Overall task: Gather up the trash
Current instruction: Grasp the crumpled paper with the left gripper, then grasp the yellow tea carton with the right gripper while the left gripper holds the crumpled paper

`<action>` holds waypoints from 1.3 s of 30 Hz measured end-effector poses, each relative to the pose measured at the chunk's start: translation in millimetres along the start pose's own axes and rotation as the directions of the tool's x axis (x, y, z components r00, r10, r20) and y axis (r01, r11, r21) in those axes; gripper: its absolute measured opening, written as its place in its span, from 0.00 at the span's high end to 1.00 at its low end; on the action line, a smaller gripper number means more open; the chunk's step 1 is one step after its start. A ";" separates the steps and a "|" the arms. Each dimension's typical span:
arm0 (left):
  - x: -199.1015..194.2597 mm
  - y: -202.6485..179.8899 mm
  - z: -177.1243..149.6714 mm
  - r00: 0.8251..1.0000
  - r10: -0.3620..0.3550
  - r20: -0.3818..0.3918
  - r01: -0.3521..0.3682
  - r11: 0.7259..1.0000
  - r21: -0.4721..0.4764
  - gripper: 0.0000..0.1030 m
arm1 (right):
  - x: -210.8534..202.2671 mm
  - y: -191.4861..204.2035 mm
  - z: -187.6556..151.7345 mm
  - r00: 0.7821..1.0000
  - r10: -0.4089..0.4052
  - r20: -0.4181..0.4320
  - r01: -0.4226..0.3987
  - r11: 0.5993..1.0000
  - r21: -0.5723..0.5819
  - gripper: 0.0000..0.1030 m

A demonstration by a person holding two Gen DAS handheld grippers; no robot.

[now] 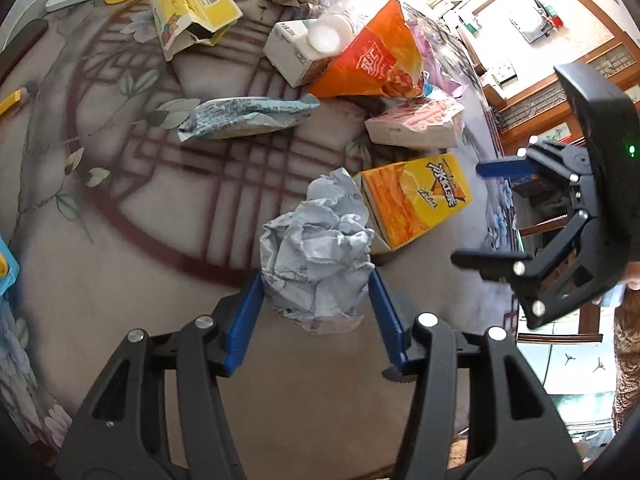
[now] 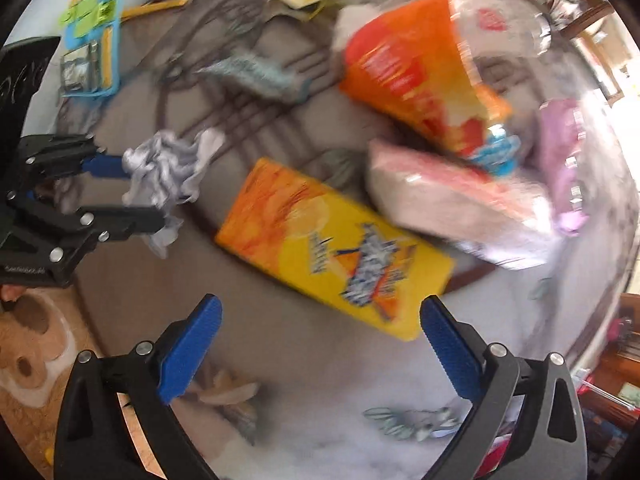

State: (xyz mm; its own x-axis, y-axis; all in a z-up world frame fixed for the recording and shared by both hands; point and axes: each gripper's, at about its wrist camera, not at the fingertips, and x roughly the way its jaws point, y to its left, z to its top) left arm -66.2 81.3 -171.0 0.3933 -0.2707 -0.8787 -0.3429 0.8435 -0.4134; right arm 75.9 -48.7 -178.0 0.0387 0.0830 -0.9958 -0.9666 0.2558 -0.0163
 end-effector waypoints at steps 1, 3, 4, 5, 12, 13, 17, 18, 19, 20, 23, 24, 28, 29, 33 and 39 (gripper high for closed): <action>0.2 -0.4 1.3 1.000 -0.003 -0.002 0.003 1.000 0.004 0.50 | 0.8 -0.2 2.9 1.000 -0.020 -0.010 0.020 1.000 -0.024 0.07; 1.8 -2.8 3.0 1.000 -0.008 -0.005 0.008 1.000 0.010 0.50 | 5.5 7.5 10.2 0.998 -0.060 -0.033 0.057 0.994 -0.093 0.07; 3.5 -4.5 3.9 1.000 -0.010 -0.007 0.010 1.000 0.012 0.50 | 9.1 14.7 11.9 0.995 -0.086 -0.040 0.080 0.987 -0.137 0.07; 4.5 -5.7 4.4 1.000 -0.012 -0.009 0.013 1.000 0.014 0.49 | 13.4 21.6 14.7 0.992 -0.120 -0.049 0.108 0.974 -0.199 0.07; 4.2 3.0 1.8 0.999 -0.043 -0.014 0.043 0.998 -0.035 0.49 | 50.1 45.3 30.3 0.973 -0.202 -0.114 0.151 0.924 -0.351 0.07; 3.9 5.0 0.9 0.999 -0.043 -0.013 0.043 0.998 -0.041 0.49 | 55.7 45.4 32.7 0.970 -0.207 -0.126 0.151 0.922 -0.355 0.07; 3.1 12.9 -0.7 0.999 -0.043 -0.007 0.043 0.996 -0.072 0.49 | 69.1 49.8 51.2 0.968 -0.186 -0.169 0.117 0.928 -0.352 0.10; 2.7 13.7 -0.5 0.999 -0.043 -0.004 0.042 0.996 -0.076 0.49 | 69.1 49.4 51.1 0.969 -0.179 -0.167 0.111 0.930 -0.351 0.11; 2.1 14.6 -0.3 0.999 -0.043 -0.001 0.042 0.996 -0.079 0.49 | 67.3 48.6 50.4 0.972 -0.169 -0.164 0.103 0.932 -0.347 0.17; 1.8 15.0 0.3 0.999 -0.042 0.003 0.042 0.996 -0.080 0.49 | 64.7 45.9 49.6 0.974 -0.152 -0.166 0.091 0.940 -0.330 0.22; -0.3 16.4 3.0 0.999 -0.041 0.015 0.042 0.996 -0.084 0.49 | 52.4 31.2 40.3 0.986 -0.072 -0.151 0.044 0.983 -0.177 0.32; -0.2 16.7 5.5 0.999 -0.041 0.017 0.043 0.996 -0.083 0.49 | 49.9 34.0 33.5 0.989 -0.047 -0.143 0.032 0.994 -0.104 0.32; 2.1 16.6 6.1 1.000 -0.025 0.012 0.026 0.997 -0.070 0.48 | 44.0 14.0 10.5 0.981 0.173 -0.085 -0.146 0.955 0.258 0.39; 3.8 16.0 7.0 1.000 -0.024 0.008 0.025 0.997 -0.070 0.48 | 42.9 12.9 6.0 0.974 0.218 -0.066 -0.189 0.936 0.298 0.37; 11.9 13.2 9.5 1.000 -0.014 -0.009 0.013 0.998 -0.062 0.46 | 39.7 23.8 -4.4 0.986 0.167 -0.008 -0.154 0.927 0.343 0.24; 21.0 5.3 14.2 1.000 0.006 -0.019 -0.006 0.999 -0.034 0.45 | 37.7 41.8 3.5 0.998 0.062 0.033 -0.070 0.941 0.331 0.23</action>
State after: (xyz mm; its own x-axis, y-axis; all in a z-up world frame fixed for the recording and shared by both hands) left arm -47.7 86.7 -188.2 0.3754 -0.2745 -0.8853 -0.3745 0.8288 -0.4158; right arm 37.8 -31.5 -215.9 -0.0129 0.1309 -0.9913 -0.8287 0.5534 0.0838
